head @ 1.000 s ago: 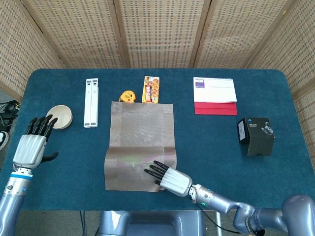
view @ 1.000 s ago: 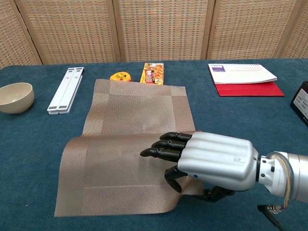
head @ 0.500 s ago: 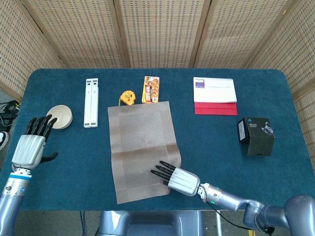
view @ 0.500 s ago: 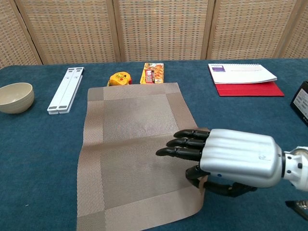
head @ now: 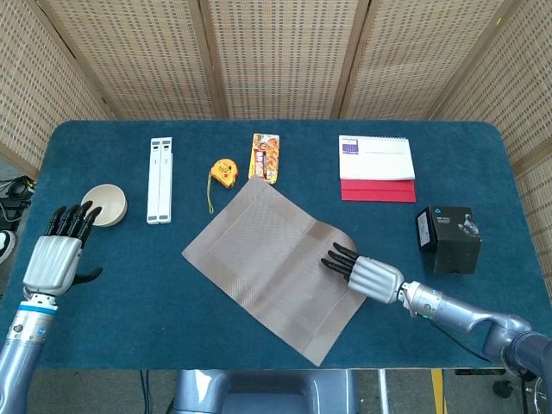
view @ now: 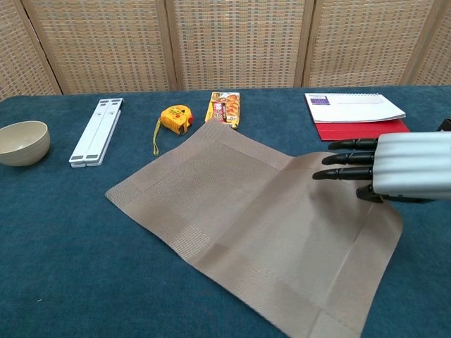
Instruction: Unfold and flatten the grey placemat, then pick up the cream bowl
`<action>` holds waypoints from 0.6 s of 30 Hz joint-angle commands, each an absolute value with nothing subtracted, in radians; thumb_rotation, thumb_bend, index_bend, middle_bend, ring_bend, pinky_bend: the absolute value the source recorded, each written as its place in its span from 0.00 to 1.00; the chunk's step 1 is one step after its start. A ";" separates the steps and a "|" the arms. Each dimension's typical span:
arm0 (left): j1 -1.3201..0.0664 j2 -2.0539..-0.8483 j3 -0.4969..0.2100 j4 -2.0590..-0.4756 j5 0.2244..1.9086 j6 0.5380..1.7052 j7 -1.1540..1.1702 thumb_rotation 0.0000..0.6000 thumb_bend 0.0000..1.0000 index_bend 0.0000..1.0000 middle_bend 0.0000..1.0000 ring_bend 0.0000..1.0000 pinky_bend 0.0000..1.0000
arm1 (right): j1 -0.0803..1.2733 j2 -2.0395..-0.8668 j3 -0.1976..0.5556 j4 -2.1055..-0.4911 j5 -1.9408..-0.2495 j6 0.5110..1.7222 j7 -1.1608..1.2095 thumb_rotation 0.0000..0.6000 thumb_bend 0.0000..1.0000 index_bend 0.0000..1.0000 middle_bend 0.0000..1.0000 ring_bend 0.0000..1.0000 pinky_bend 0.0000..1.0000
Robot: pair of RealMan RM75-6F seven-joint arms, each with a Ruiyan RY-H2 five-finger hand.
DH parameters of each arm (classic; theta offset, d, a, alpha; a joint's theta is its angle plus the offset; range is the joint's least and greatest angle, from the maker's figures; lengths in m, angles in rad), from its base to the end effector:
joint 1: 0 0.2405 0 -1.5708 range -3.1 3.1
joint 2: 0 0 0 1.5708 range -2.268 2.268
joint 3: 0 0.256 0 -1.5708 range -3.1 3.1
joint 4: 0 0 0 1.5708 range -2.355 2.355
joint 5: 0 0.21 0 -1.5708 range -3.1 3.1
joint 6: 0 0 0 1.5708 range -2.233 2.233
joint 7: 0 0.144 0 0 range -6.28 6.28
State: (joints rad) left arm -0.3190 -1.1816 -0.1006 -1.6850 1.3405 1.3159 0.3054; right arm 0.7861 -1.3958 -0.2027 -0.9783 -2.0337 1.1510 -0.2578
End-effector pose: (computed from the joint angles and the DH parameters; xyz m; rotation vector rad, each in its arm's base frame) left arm -0.2620 0.2549 0.1230 -1.5410 -0.7900 -0.8163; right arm -0.2372 -0.3278 0.0328 2.4315 0.3859 0.5569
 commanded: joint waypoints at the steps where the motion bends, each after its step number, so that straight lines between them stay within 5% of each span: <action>1: -0.320 -1.184 -0.101 -1.684 1.337 1.313 0.308 1.00 0.00 0.00 0.00 0.00 0.00 | 0.830 -1.417 -0.199 -0.827 -2.067 1.144 -0.292 1.00 0.59 0.65 0.00 0.00 0.00; 7: -0.322 -1.189 -0.101 -1.679 1.330 1.307 0.317 1.00 0.00 0.00 0.00 0.00 0.00 | 0.870 -1.471 -0.195 -0.708 -2.080 1.141 -0.304 1.00 0.52 0.64 0.00 0.00 0.00; 10: -0.323 -1.192 -0.101 -1.677 1.327 1.306 0.321 1.00 0.00 0.00 0.00 0.00 0.00 | 0.881 -1.498 -0.178 -0.665 -2.062 1.134 -0.324 1.00 0.37 0.61 0.00 0.00 0.00; 12: -0.323 -1.194 -0.101 -1.676 1.326 1.306 0.323 1.00 0.00 0.00 0.00 0.00 0.00 | 0.884 -1.509 -0.168 -0.647 -2.052 1.136 -0.343 1.00 0.14 0.41 0.00 0.00 0.00; 15: -0.326 -1.200 -0.099 -1.669 1.327 1.302 0.330 1.00 0.00 0.00 0.00 0.00 0.00 | 0.875 -1.523 -0.121 -0.640 -1.995 1.148 -0.367 1.00 0.00 0.04 0.00 0.00 0.00; 18: -0.331 -1.203 -0.096 -1.662 1.335 1.294 0.328 1.00 0.00 0.00 0.00 0.00 0.00 | 0.862 -1.509 -0.093 -0.665 -1.958 1.183 -0.367 1.00 0.00 0.00 0.00 0.00 0.00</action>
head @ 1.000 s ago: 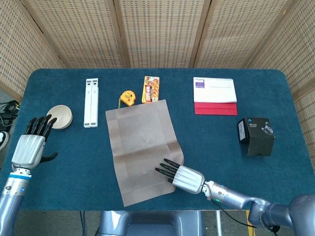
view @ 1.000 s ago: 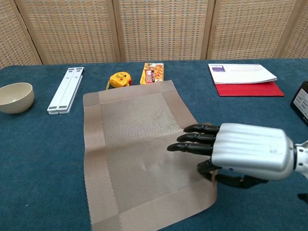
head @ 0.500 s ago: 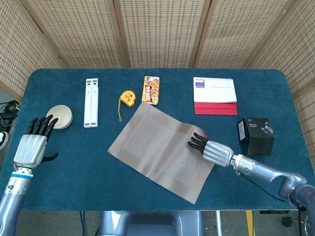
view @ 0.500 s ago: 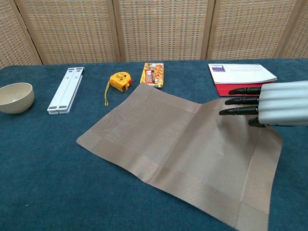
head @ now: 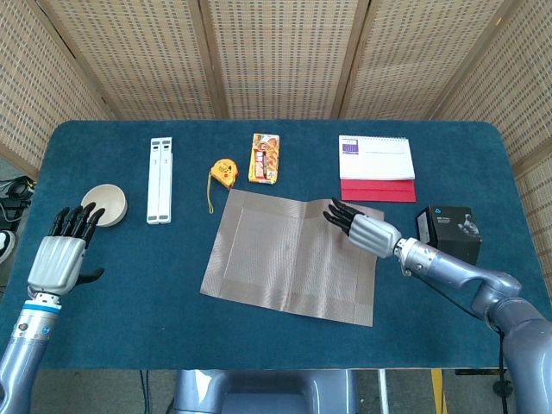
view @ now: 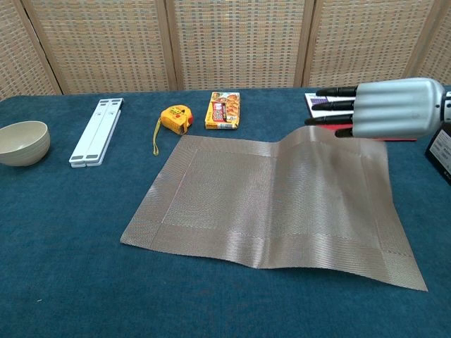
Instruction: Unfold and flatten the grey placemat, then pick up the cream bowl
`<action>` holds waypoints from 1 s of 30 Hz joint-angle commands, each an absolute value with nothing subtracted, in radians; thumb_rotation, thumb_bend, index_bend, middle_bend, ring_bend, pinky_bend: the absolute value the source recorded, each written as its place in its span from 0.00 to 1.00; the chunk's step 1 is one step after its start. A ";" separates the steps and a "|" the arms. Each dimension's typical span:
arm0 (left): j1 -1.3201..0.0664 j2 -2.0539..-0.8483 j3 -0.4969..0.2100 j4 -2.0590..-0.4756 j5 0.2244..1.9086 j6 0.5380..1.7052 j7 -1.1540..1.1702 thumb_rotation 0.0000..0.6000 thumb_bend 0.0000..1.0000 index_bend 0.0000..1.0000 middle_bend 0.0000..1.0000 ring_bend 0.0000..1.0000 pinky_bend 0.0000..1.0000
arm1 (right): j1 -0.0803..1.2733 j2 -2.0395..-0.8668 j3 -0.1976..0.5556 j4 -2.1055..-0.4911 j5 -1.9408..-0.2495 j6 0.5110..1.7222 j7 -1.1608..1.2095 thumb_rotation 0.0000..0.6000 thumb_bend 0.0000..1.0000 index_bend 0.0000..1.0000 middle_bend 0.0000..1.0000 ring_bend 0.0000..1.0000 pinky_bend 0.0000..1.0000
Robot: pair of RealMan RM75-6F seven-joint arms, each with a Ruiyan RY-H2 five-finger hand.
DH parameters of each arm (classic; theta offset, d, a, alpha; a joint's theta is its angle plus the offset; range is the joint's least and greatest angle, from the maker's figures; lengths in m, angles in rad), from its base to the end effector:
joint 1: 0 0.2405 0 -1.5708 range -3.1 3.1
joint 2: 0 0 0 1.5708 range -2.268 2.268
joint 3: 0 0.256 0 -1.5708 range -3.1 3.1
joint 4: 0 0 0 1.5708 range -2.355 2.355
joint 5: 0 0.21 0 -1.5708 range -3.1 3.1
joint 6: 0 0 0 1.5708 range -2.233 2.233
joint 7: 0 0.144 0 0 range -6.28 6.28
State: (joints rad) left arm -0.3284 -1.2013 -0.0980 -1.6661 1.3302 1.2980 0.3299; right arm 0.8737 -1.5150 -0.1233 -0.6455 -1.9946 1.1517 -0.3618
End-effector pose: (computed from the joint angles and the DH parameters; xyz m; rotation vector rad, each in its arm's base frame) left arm -0.2638 0.2574 0.1158 -1.5590 -0.7840 -0.7886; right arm -0.2166 -0.4049 0.0473 2.1798 0.7123 0.4030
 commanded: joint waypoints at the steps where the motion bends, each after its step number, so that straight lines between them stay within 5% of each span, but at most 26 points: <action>1: -0.335 -1.205 -0.095 -1.657 1.340 1.288 0.323 1.00 0.00 0.00 0.00 0.00 0.00 | 0.851 -1.496 -0.078 -0.687 -1.935 1.200 -0.360 1.00 0.00 0.00 0.00 0.00 0.00; 8: -0.392 -1.230 -0.070 -1.570 1.472 1.237 0.214 1.00 0.00 0.00 0.00 0.00 0.00 | 0.698 -1.339 0.004 -1.018 -1.740 1.307 -0.279 1.00 0.00 0.00 0.00 0.00 0.00; 13: -0.457 -1.255 -0.049 -1.492 1.573 1.184 0.127 1.00 0.00 0.00 0.00 0.00 0.00 | 0.613 -1.244 -0.010 -1.196 -1.669 1.321 -0.185 1.00 0.00 0.00 0.00 0.00 0.00; 30: -0.689 -1.515 0.063 -1.147 1.813 1.032 -0.166 1.00 0.00 0.00 0.00 0.00 0.00 | 0.312 -1.296 -0.018 -1.321 -1.520 1.508 0.115 1.00 0.00 0.00 0.00 0.00 0.00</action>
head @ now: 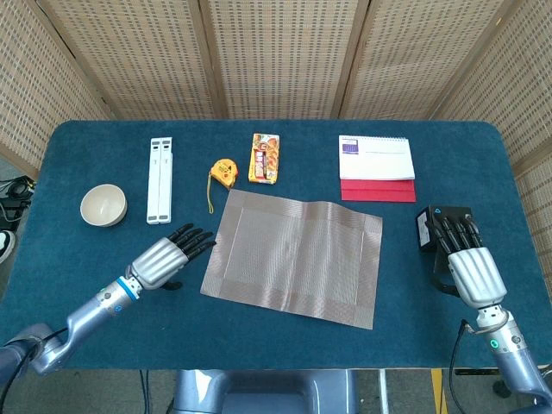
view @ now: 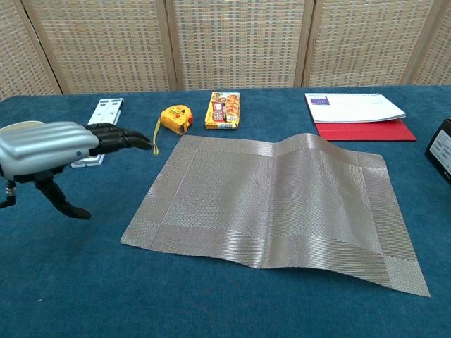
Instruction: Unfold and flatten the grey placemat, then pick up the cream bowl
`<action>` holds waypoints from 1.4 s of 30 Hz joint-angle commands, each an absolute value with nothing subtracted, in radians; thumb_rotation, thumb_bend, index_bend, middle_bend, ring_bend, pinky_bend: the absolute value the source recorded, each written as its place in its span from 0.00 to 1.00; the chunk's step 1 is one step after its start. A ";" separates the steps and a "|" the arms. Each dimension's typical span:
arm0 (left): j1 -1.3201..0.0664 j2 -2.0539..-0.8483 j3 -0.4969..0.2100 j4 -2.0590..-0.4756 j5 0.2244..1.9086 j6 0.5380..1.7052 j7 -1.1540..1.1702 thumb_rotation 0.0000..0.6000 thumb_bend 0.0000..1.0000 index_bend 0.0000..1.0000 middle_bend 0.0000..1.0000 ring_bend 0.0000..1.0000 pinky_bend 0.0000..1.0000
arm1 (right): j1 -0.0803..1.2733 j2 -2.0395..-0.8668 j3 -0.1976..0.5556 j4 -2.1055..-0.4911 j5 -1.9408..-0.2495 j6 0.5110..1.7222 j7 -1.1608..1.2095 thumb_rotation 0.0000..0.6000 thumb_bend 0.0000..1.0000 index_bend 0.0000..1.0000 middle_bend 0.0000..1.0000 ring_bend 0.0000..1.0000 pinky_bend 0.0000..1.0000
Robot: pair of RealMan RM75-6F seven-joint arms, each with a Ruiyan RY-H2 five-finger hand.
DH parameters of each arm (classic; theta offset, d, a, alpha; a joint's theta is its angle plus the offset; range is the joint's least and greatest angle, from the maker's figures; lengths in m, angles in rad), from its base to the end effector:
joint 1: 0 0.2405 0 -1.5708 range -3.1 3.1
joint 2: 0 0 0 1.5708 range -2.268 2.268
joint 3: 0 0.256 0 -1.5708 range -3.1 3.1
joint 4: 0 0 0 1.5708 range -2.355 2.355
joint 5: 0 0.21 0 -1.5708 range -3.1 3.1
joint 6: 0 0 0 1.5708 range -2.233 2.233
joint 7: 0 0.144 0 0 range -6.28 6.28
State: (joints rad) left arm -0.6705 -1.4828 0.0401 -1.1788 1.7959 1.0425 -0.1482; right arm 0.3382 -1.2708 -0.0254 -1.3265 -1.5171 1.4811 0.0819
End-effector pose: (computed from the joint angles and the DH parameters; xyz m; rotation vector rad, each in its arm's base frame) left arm -0.2146 0.3109 -0.0051 -2.2612 -0.6517 -0.9441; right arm -0.3011 -0.2519 0.1260 1.5847 -0.7345 1.0109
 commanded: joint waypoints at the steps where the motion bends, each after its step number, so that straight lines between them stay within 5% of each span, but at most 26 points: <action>1: -0.690 -1.522 0.069 -1.139 1.815 1.032 -0.166 1.00 0.00 0.00 0.00 0.00 0.00 | 0.307 -1.302 -0.016 -1.314 -1.523 1.515 0.121 1.00 0.00 0.00 0.00 0.00 0.00; 42: -0.756 -1.641 0.087 -1.079 1.731 0.973 -0.076 1.00 0.00 0.08 0.00 0.00 0.00 | 0.258 -1.322 0.030 -1.267 -1.605 1.530 0.184 1.00 0.00 0.04 0.00 0.00 0.00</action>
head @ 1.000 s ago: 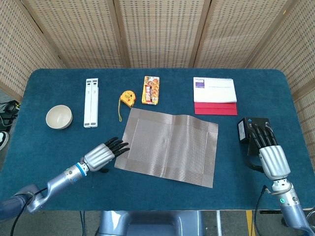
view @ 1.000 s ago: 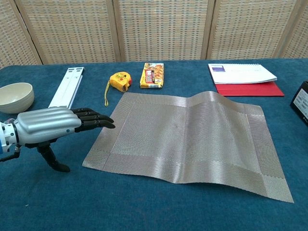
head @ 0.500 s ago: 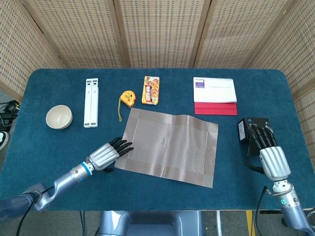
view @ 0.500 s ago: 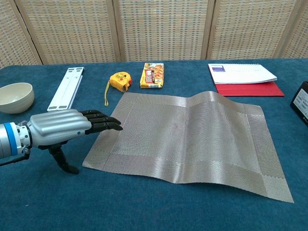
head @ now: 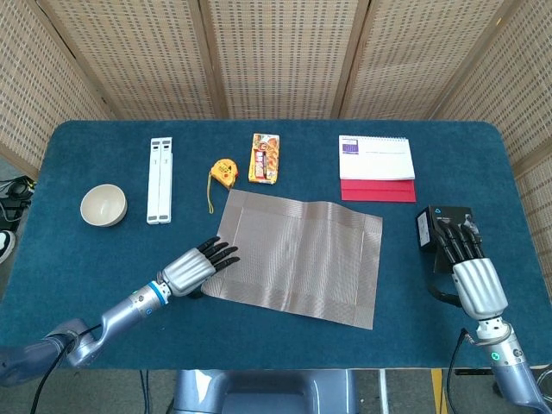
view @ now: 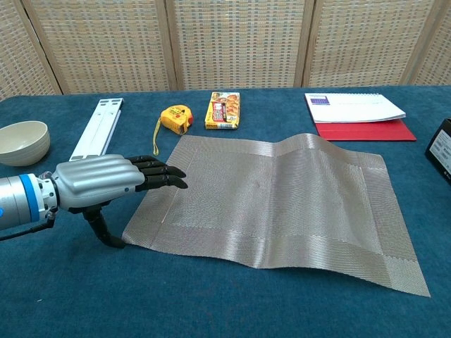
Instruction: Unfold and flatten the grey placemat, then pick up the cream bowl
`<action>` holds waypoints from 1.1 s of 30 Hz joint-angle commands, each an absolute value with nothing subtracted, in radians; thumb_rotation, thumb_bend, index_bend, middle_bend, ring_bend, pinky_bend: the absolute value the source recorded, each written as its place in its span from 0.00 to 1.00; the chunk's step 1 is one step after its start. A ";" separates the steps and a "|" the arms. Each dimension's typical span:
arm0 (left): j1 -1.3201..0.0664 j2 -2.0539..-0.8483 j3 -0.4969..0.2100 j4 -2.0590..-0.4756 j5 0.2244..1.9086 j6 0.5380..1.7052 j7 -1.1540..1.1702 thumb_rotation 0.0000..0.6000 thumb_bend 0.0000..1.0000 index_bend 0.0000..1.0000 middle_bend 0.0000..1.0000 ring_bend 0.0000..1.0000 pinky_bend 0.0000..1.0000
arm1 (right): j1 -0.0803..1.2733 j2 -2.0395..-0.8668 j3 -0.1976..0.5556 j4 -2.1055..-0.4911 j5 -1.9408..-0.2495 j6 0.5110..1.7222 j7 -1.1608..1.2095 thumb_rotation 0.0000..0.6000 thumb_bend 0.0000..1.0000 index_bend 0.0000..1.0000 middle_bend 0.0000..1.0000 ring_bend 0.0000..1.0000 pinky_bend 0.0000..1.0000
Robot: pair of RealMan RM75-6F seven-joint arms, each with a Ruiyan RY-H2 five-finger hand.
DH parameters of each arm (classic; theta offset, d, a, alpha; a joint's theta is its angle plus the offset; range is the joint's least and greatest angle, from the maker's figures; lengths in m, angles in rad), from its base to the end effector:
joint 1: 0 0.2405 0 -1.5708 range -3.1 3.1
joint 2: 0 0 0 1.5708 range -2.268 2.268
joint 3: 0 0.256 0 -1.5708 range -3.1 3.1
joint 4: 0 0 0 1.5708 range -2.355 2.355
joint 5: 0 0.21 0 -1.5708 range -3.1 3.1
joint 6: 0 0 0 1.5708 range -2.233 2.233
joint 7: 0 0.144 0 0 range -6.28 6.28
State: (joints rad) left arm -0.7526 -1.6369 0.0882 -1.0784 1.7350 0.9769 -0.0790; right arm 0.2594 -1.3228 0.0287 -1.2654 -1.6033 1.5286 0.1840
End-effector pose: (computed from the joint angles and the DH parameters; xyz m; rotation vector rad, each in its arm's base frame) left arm -0.1965 0.3127 -0.0584 -2.3540 -0.6005 -0.8755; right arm -0.3064 -0.2362 0.1211 1.5365 -0.7696 1.1253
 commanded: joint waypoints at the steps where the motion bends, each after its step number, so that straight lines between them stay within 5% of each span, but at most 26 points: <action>1: -0.757 -1.643 0.086 -1.079 1.729 0.972 -0.075 1.00 0.00 0.08 0.00 0.00 0.00 | 0.258 -1.321 0.030 -1.268 -1.606 1.530 0.183 1.00 0.00 0.04 0.00 0.00 0.00; 21: -0.779 -1.630 0.071 -1.126 1.702 0.984 -0.077 1.00 0.26 0.14 0.00 0.00 0.00 | 0.250 -1.316 0.032 -1.274 -1.640 1.539 0.196 1.00 0.00 0.05 0.00 0.00 0.00; 24: -0.780 -1.633 0.069 -1.127 1.697 0.985 -0.076 1.00 0.28 0.18 0.00 0.00 0.00 | 0.250 -1.317 0.032 -1.274 -1.644 1.540 0.195 1.00 0.00 0.05 0.00 0.00 0.00; 28: -0.780 -1.641 0.066 -1.123 1.687 0.982 -0.070 1.00 0.44 0.22 0.00 0.00 0.00 | 0.248 -1.316 0.033 -1.276 -1.648 1.543 0.196 1.00 0.00 0.05 0.00 0.00 0.00; 33: -0.777 -1.652 0.065 -1.114 1.682 0.989 -0.065 1.00 0.45 0.33 0.00 0.00 0.00 | 0.247 -1.316 0.034 -1.279 -1.655 1.547 0.194 1.00 0.00 0.05 0.00 0.00 0.00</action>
